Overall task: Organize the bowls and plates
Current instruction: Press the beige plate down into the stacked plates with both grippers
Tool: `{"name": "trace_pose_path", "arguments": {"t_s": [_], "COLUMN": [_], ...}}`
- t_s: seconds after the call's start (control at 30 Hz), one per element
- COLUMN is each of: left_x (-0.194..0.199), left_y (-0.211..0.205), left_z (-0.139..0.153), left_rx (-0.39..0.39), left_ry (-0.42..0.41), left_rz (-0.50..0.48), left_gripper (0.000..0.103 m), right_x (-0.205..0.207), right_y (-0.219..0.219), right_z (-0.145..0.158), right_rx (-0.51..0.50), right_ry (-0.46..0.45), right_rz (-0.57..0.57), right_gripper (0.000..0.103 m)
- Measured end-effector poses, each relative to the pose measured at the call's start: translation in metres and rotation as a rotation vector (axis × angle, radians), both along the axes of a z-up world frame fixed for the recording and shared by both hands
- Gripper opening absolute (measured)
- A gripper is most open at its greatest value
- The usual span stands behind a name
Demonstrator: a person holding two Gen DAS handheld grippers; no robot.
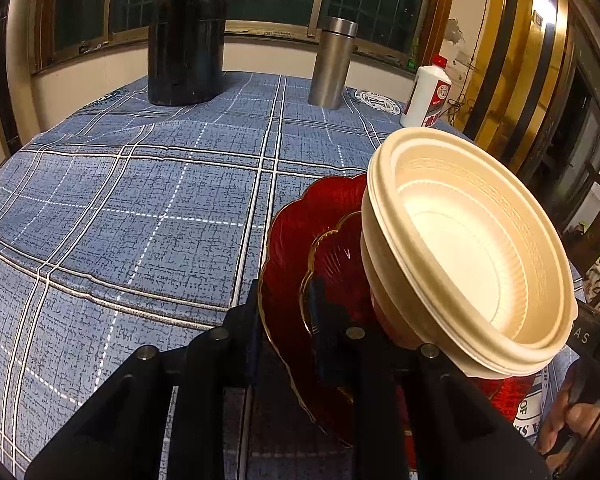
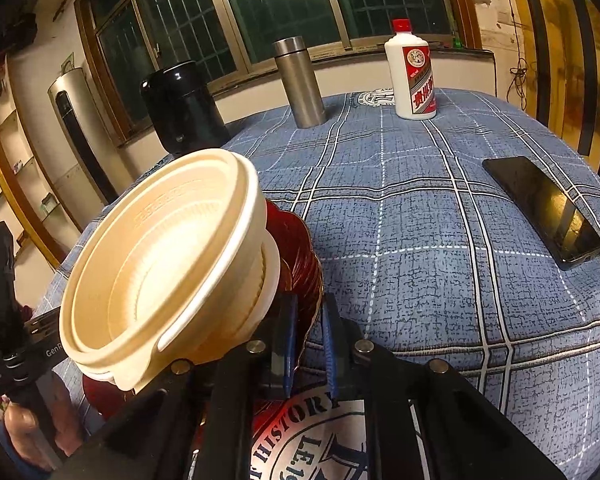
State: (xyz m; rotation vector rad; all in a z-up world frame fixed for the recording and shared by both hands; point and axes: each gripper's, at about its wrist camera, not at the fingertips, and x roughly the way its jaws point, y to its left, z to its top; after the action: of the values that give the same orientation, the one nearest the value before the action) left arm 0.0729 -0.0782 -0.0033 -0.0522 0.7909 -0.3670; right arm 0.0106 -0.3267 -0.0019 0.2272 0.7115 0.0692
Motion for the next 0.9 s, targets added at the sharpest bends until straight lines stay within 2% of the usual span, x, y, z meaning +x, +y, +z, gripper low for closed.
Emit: {"name": "trace_pose_path", "arguments": {"t_s": [0.1, 0.6, 0.73, 0.9], "left_x": [0.002, 0.0078, 0.0077, 0.0056], "left_y": [-0.0031, -0.0022, -0.0013, -0.0024], "left_z": [0.0002, -0.0008, -0.0011, -0.0009], "left_rx": [0.017, -0.01, -0.016, -0.006], "left_ry": [-0.013, -0.004, 0.001, 0.011], "left_rz": [0.005, 0.008, 0.007, -0.003], "left_gripper": [0.019, 0.018, 0.018, 0.018], "right_x": [0.004, 0.0029, 0.0006, -0.0024], "right_y": [0.0, -0.0022, -0.0001, -0.0067], "right_z": [-0.0009, -0.0008, 0.0001, -0.0013], "right_rx": [0.003, 0.006, 0.002, 0.076], "right_ry": [0.003, 0.0, 0.004, 0.027], "right_rz": [-0.01, -0.031, -0.018, -0.008], "right_gripper": [0.011, 0.011, 0.016, 0.016]}}
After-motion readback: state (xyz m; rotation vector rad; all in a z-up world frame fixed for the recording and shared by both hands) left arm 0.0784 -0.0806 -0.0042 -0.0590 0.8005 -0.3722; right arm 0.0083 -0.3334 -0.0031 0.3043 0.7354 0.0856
